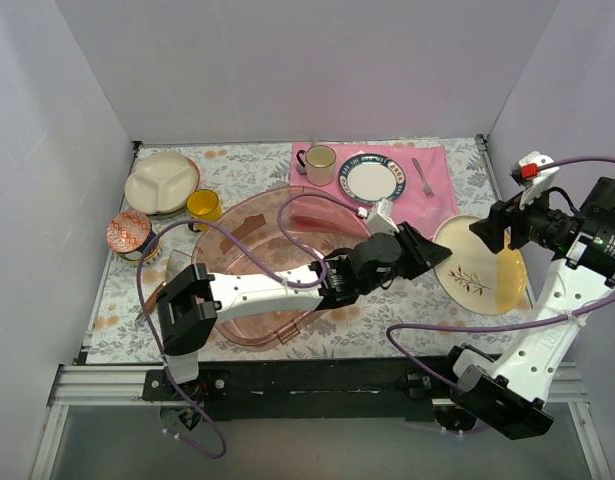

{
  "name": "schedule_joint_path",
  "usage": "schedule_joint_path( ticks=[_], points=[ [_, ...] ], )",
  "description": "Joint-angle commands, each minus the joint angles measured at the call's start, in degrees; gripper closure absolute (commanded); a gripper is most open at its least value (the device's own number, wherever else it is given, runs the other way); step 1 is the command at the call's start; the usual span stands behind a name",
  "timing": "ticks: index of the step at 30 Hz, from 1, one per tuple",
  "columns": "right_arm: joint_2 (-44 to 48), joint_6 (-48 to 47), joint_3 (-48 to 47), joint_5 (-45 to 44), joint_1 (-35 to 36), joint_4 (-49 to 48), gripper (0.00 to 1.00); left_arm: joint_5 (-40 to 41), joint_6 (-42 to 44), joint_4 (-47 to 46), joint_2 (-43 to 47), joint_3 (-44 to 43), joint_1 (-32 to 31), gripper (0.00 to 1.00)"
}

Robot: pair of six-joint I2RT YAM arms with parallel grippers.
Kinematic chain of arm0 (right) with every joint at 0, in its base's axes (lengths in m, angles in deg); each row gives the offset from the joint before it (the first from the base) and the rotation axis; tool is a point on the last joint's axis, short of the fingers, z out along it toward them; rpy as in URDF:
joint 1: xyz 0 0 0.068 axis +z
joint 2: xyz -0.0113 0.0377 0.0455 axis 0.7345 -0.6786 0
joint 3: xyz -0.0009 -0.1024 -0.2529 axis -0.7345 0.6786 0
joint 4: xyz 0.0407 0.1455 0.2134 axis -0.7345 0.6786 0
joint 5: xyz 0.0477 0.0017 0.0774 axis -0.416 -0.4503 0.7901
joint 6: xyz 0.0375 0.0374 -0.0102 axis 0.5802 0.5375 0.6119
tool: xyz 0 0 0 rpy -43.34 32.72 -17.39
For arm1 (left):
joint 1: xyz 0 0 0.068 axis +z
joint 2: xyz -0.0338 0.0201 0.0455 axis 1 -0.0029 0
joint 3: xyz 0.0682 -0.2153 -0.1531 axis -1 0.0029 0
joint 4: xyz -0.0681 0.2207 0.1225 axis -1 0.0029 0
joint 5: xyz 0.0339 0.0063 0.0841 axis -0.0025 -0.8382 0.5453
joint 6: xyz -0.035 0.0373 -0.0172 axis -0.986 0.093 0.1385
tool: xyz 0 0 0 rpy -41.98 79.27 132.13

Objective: Place the mixed dishes into the plastic bin
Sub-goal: Pick up the plate at the center of the board, then place the plate in the plastic bin.

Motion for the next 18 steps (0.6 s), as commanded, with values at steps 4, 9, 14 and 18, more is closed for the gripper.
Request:
schedule_joint_path(
  ticks=[4, 9, 14, 18],
  points=[
    [-0.13, -0.86, -5.27, 9.62, -0.14, 4.23, 0.26, 0.72, 2.13, -7.24, 15.19, 6.37, 4.04, 1.00],
    [-0.39, -0.68, -4.31, 11.38, -0.14, 4.23, 0.25, -0.69, 3.37, -6.98, 23.28, 12.09, 6.94, 1.00],
    [-0.57, -1.47, -1.33, 12.09, -0.14, 3.62, 0.24, -1.13, 5.56, -5.23, 30.31, 16.40, 10.55, 1.00],
    [0.05, -2.43, 4.37, 12.61, -0.14, 2.13, 0.21, -1.39, 7.75, -3.02, 36.29, 18.42, 12.91, 1.00]
  ],
)
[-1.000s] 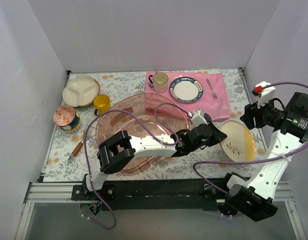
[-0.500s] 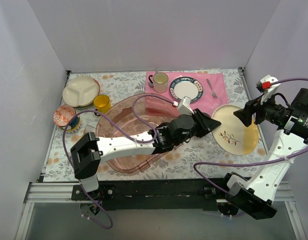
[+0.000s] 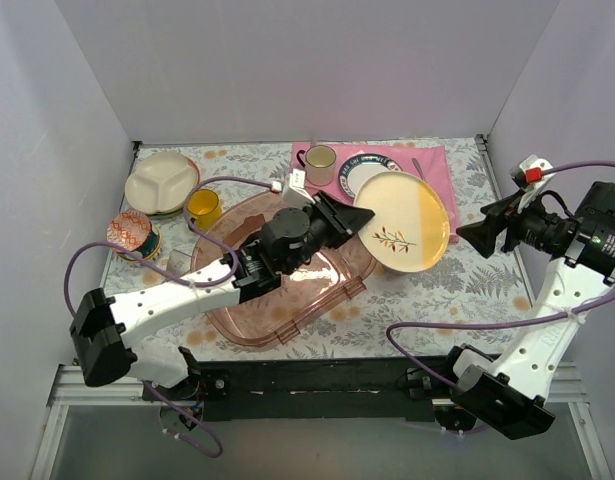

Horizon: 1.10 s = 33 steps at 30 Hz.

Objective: Place the mixed dishes into the plastic bin
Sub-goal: Place the plate in the plastic bin.

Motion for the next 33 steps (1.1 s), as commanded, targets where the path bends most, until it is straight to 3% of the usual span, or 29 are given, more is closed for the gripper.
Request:
schedule_joint_path(
  ticks=[1, 11, 21, 29, 33],
  points=[
    [0.66, -1.34, 5.46, 2.67, -0.01, -1.22, 0.20, -0.82, 1.42, -6.06, 12.00, 0.24, 2.04, 1.00],
    [1.19, 1.81, 18.82, 4.42, 2.27, -11.50, 0.18, 3.83, 9.06, 3.86, 27.91, 3.67, 5.38, 1.00],
    [4.35, 17.11, 34.02, 4.95, 4.56, -31.97, 0.19, 12.09, 15.22, 20.92, 37.50, 4.19, 5.47, 1.00],
    [9.53, 22.21, 44.13, 2.93, 4.56, -46.12, 0.19, 17.10, 12.68, 29.71, 40.51, 9.19, 5.55, 1.00],
    [10.33, 22.04, 47.12, 2.14, 4.47, -47.89, 0.19, 18.69, 11.71, 29.98, 39.80, 11.31, 5.47, 1.00]
  ],
)
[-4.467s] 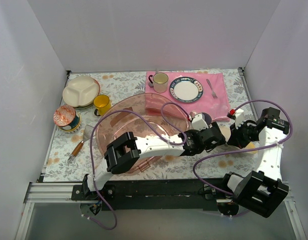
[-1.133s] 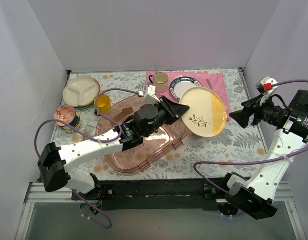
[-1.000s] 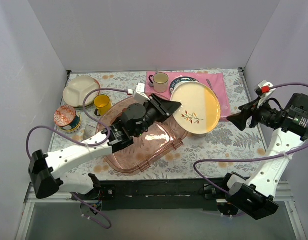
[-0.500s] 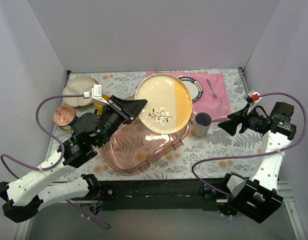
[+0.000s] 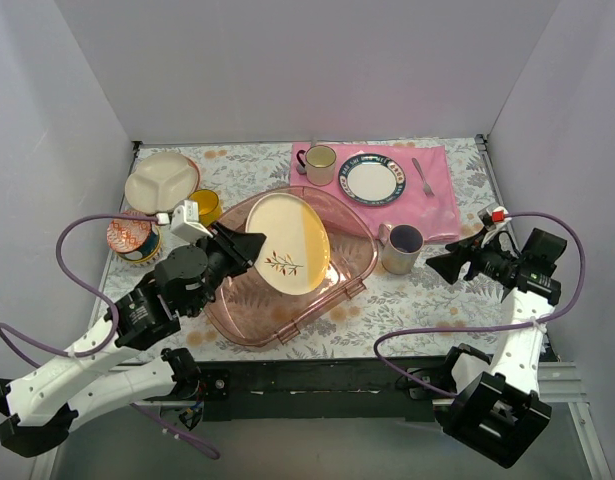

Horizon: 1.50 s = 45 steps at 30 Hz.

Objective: Place the mixed dishes into the plastic bin
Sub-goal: Place the plate in the plastic bin.

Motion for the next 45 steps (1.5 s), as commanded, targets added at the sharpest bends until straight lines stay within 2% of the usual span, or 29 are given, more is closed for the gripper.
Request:
schedule_joint_path(
  ticks=[1, 10, 14, 22, 29, 37, 45],
  points=[
    [1.28, 1.16, 2.84, -0.46, -0.03, -7.24, 0.19, 4.33, -2.91, -4.69, 0.26, 0.43, 0.20, 1.00],
    [0.84, -0.60, 4.08, -0.46, -0.47, -7.51, 0.18, 3.90, -3.26, -8.37, -6.24, 3.32, 1.16, 1.00],
    [0.49, -1.12, 4.08, -0.29, -0.73, -7.24, 0.18, -0.05, -4.75, -10.92, -7.91, 6.05, 4.06, 1.00],
    [0.23, -1.92, 3.82, 0.24, -0.73, -6.45, 0.18, -13.92, -8.45, -20.05, -9.05, 13.69, 12.59, 1.00],
    [-0.13, -2.09, 3.90, 0.24, -0.64, -6.45, 0.18, -20.70, -12.48, -24.98, -9.49, 20.37, 16.98, 1.00],
    [-0.48, -2.62, 3.73, 0.07, -0.73, -6.19, 0.18, -24.76, -14.86, -29.47, -9.76, 26.00, 20.06, 1.00],
    [-0.48, -2.80, 3.73, -0.02, -0.64, -6.01, 0.18, -26.60, -16.18, -30.97, -10.99, 27.59, 21.12, 1.00]
  ],
)
